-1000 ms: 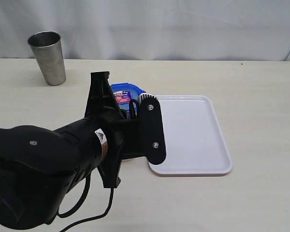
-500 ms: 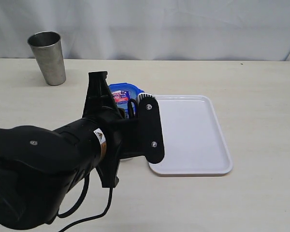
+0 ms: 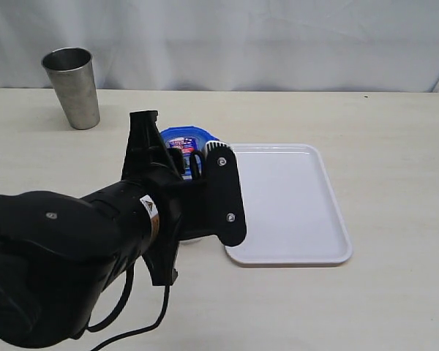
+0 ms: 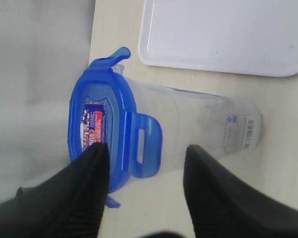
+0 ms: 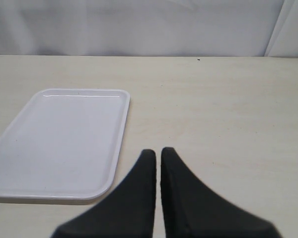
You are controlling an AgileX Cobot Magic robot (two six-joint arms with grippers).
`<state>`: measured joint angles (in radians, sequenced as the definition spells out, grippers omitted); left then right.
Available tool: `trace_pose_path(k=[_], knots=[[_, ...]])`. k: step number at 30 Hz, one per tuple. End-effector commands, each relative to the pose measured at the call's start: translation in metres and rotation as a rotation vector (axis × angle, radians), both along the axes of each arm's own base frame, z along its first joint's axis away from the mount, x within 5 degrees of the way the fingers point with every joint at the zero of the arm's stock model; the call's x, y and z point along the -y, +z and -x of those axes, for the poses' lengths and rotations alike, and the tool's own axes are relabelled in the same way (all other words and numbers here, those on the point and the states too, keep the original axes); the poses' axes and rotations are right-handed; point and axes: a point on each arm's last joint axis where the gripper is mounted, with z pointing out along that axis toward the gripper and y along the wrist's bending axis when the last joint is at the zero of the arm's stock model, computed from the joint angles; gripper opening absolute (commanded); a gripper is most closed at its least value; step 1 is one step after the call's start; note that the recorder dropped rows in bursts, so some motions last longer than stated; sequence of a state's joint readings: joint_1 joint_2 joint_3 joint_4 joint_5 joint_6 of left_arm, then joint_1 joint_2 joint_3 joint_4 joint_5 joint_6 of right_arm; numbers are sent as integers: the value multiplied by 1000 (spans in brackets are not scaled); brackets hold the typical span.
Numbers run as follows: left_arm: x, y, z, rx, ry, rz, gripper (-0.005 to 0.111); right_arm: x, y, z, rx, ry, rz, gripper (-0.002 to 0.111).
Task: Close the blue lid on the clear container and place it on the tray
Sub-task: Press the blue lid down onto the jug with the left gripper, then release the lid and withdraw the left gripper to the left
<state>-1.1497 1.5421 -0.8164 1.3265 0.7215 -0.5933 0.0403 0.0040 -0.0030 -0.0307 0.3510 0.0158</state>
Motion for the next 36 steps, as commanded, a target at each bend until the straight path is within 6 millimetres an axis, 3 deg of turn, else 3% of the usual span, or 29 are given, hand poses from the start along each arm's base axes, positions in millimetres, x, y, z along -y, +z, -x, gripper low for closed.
trace_pose_path(k=[1, 13, 19, 22, 27, 36], knots=[[-4, -2, 1, -13, 41, -8, 50, 0, 0, 0, 6, -3, -3, 4], [-22, 33, 13, -55, 71, 134, 50, 0, 0, 0, 6, -3, -3, 4], [-29, 39, 20, -127, 81, 159, 49, 0, 0, 0, 6, -3, -3, 4], [-32, 45, 22, -117, 81, 184, 38, 0, 0, 0, 6, -3, -3, 4], [-44, 55, 8, -120, 139, 309, 0, 0, 0, 0, 6, -3, -3, 4], [-66, 78, -33, -243, 180, 881, 0, 0, 0, 0, 6, -3, -3, 4]])
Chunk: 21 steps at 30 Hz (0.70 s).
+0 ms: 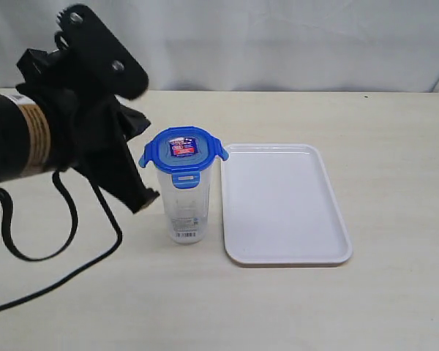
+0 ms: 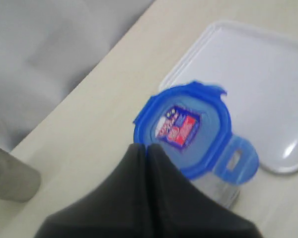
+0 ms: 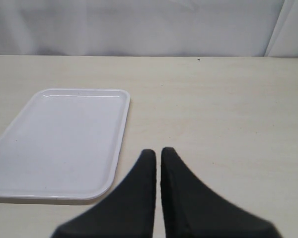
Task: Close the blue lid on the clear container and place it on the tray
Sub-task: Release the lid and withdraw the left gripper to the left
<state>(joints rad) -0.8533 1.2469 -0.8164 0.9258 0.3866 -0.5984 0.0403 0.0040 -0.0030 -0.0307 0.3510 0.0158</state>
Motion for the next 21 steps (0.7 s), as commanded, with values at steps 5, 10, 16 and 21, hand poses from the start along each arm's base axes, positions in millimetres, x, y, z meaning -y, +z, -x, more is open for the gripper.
trace_pose_path(k=[5, 10, 16, 21], knots=[[-4, 23, -21, 54, -118, 416, 0, 0, 0, 0, 6, -3, -3, 4], [-13, 32, -34, 133, -182, 529, 0, 0, 0, 0, 6, -3, -3, 4], [-36, 20, -62, 93, -238, 654, 0, 0, 0, 0, 6, -3, -3, 4], [-57, 9, -80, 84, -306, 748, 0, 0, 0, 0, 6, -3, 0, 4]])
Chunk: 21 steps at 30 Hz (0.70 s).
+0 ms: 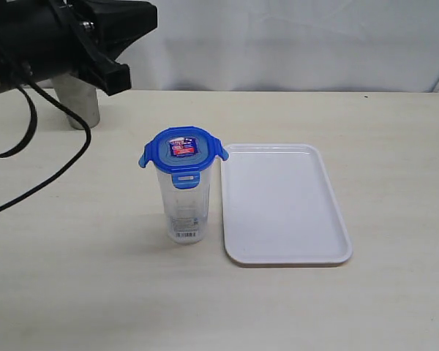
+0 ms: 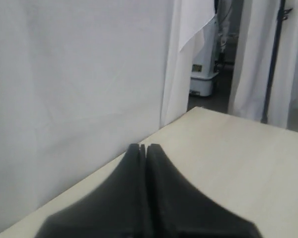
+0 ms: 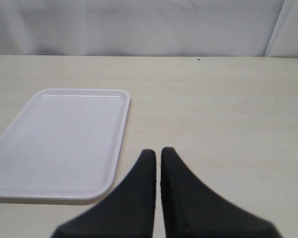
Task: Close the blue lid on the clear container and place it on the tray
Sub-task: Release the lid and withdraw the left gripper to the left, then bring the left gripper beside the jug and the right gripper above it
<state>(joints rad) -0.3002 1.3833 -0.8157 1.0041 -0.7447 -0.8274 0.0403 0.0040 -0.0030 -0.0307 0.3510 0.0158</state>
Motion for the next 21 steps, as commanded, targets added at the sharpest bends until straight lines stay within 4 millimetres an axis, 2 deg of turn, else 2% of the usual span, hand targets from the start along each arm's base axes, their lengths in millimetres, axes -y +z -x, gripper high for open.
trace_pose_path(k=[1, 6, 9, 12, 14, 16, 19, 21], knots=[[-16, -13, -12, -21, -44, 37, 0, 0, 0, 0, 7, -2, 13, 4], [-18, -41, -13, -44, -146, -161, 0, 0, 0, 0, 7, -1, 15, 4], [-17, -65, -14, -80, -171, -204, 0, 0, 0, 0, 7, -1, 15, 4], [-17, -86, -18, -87, -154, -221, 0, 2, 5, -1, 65, 9, 115, 4], [-18, -91, -22, -80, -120, -205, 0, 1, 15, -3, 182, 15, 158, 4], [-19, -92, -25, -65, -105, -203, 0, -1, 28, -3, 325, 19, 124, 4], [-24, -90, -25, -59, -106, -195, 0, -1, 46, 0, 518, 8, 23, 4], [-31, -91, -24, -61, -98, -173, 0, 2, 59, 5, 674, -9, -139, 4]])
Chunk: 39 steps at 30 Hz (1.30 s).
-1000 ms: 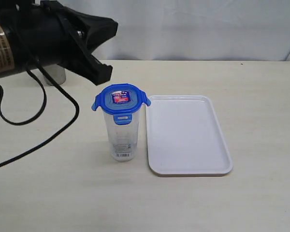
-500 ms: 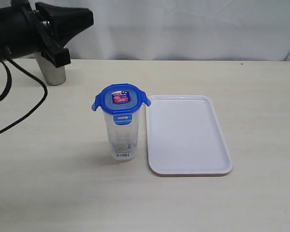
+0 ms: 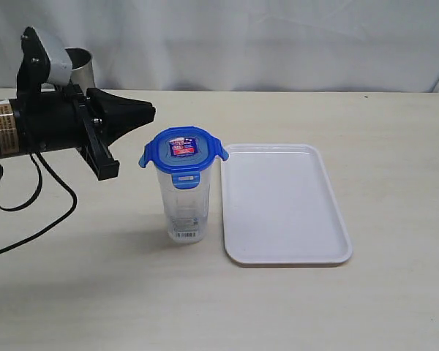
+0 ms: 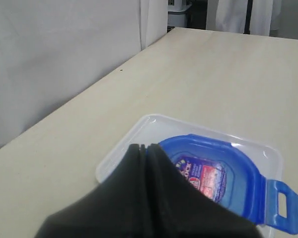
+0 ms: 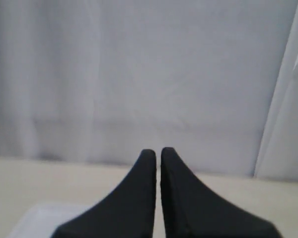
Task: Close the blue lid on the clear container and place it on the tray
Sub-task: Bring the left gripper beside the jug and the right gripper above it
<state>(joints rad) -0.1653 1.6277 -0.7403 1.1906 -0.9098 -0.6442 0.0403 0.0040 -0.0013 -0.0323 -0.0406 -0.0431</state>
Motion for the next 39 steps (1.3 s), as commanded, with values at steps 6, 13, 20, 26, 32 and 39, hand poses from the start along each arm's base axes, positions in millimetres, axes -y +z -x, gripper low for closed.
trace_pose_path(k=[6, 13, 20, 26, 32, 39], knots=[[-46, -2, -1, -19, 61, 20, 0, 2, 46, 7, 352, 96, -389, 4], [-38, -5, 22, -110, -77, 76, 0, -29, 72, -83, -124, 308, -187, 4], [-39, -21, 39, -152, -52, 52, 0, -57, 59, -197, -440, 574, -49, 4], [-37, -22, 45, -158, -97, 64, 0, -67, 24, -249, -514, 700, -12, 4], [-36, -24, 47, -177, -117, 54, 0, -85, 8, -267, -549, 1013, 9, 4], [-22, -31, 53, -219, -196, 37, 0, -85, 1, -278, -512, 1007, 35, 4]])
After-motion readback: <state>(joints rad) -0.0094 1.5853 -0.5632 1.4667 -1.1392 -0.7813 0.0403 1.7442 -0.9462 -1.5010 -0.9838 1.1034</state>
